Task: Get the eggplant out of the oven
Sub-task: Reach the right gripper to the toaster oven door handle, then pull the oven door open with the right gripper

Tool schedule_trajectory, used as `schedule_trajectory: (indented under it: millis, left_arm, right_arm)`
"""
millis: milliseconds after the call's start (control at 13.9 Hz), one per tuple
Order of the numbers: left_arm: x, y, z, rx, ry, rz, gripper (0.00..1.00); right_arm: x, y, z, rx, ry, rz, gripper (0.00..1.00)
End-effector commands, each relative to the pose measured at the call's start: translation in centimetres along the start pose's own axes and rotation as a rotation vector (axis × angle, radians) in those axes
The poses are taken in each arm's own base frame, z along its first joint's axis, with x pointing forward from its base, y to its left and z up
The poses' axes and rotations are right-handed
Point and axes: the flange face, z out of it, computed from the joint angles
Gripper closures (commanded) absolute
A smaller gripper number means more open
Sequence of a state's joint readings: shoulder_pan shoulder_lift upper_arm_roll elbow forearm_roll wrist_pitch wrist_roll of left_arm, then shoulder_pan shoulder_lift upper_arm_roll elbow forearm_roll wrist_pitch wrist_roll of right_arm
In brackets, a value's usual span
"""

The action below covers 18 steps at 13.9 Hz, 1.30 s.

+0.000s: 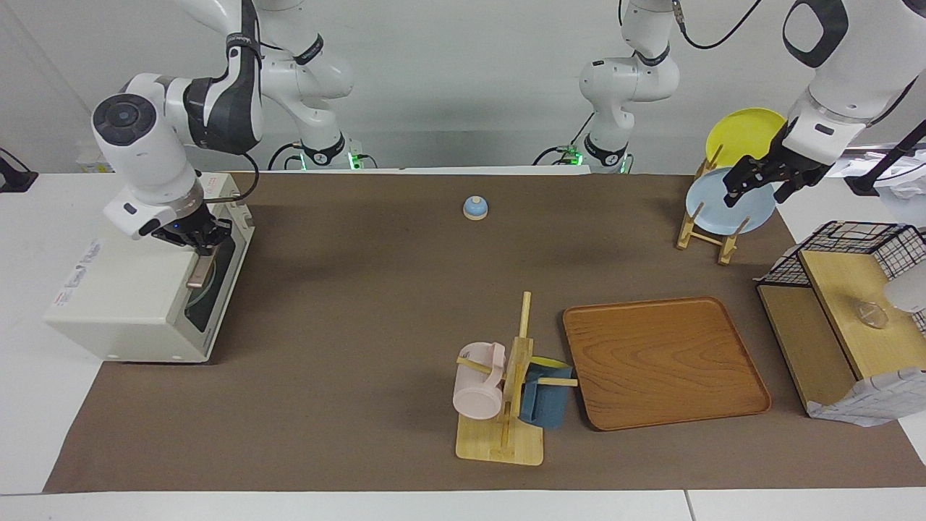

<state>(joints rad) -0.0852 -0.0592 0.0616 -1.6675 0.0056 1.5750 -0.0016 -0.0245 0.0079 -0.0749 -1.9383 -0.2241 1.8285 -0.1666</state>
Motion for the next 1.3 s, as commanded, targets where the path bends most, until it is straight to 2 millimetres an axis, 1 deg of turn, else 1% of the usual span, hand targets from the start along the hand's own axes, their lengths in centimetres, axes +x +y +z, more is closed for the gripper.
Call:
schedule_trajectory:
  millis: [0, 144, 216, 289, 361, 577, 649, 722, 794, 866, 938, 1010, 1082, 1155, 1227]
  left_arm:
    - [-0.1, -0.2, -0.1, -0.002, -0.011, 0.007, 0.0]
    - [-0.1, -0.2, -0.1, -0.002, -0.011, 0.007, 0.0]
    - [-0.1, -0.3, -0.1, -0.002, -0.01, 0.006, 0.0]
    - [-0.1, -0.3, -0.1, -0.002, -0.011, 0.006, 0.0]
    - [-0.1, -0.2, -0.1, -0.002, -0.011, 0.007, 0.0]
    - [-0.1, -0.2, -0.1, -0.002, -0.011, 0.007, 0.0]
    - [-0.1, -0.2, -0.1, -0.002, -0.011, 0.007, 0.0]
    - [-0.1, -0.3, -0.1, -0.002, -0.011, 0.006, 0.0]
    - [-0.1, -0.2, -0.1, -0.002, -0.011, 0.007, 0.0]
    - [-0.1, -0.3, -0.1, -0.002, -0.011, 0.006, 0.0]
    - [-0.1, -0.2, -0.1, -0.002, -0.011, 0.007, 0.0]
    - [-0.1, -0.3, -0.1, -0.002, -0.011, 0.006, 0.0]
    - [-0.1, -0.2, -0.1, -0.002, -0.011, 0.007, 0.0]
    - [-0.1, -0.2, -0.1, -0.002, -0.011, 0.007, 0.0]
    - [-0.1, -0.2, -0.1, -0.002, -0.011, 0.007, 0.0]
  right_arm:
    - [1.5, -3.1, 2.7, -0.012, 0.019, -0.046, 1.0]
    - [3.8, -7.0, 3.5, 0.013, 0.06, -0.03, 1.0]
    - [4.9, -8.7, 4.6, 0.041, 0.076, -0.023, 1.0]
    - [6.1, -9.7, 6.5, 0.064, 0.085, -0.008, 1.0]
    - [6.9, -10.1, 8.1, 0.074, 0.087, -0.005, 1.0]
    - [8.4, -10.8, 11.4, 0.096, 0.092, 0.023, 1.0]
    - [8.5, -11.1, 11.6, 0.119, 0.089, 0.044, 1.0]
    - [9.0, -12.1, 10.5, 0.16, 0.094, 0.06, 1.0]
    - [9.6, -13.5, 8.3, 0.191, 0.094, 0.059, 0.99]
    - [9.9, -13.4, 5.4, 0.197, 0.077, 0.056, 0.88]
    - [9.5, -12.0, 2.3, 0.208, 0.063, 0.08, 0.71]
    - [8.4, -10.7, 0.0, 0.209, 0.048, 0.102, 0.58]
    - [7.1, -8.7, -0.3, 0.203, 0.023, 0.129, 0.53]
    - [5.9, -5.9, 1.5, 0.212, -0.016, 0.175, 0.4]
    - [4.5, -3.9, 3.5, 0.222, -0.035, 0.205, 0.37]
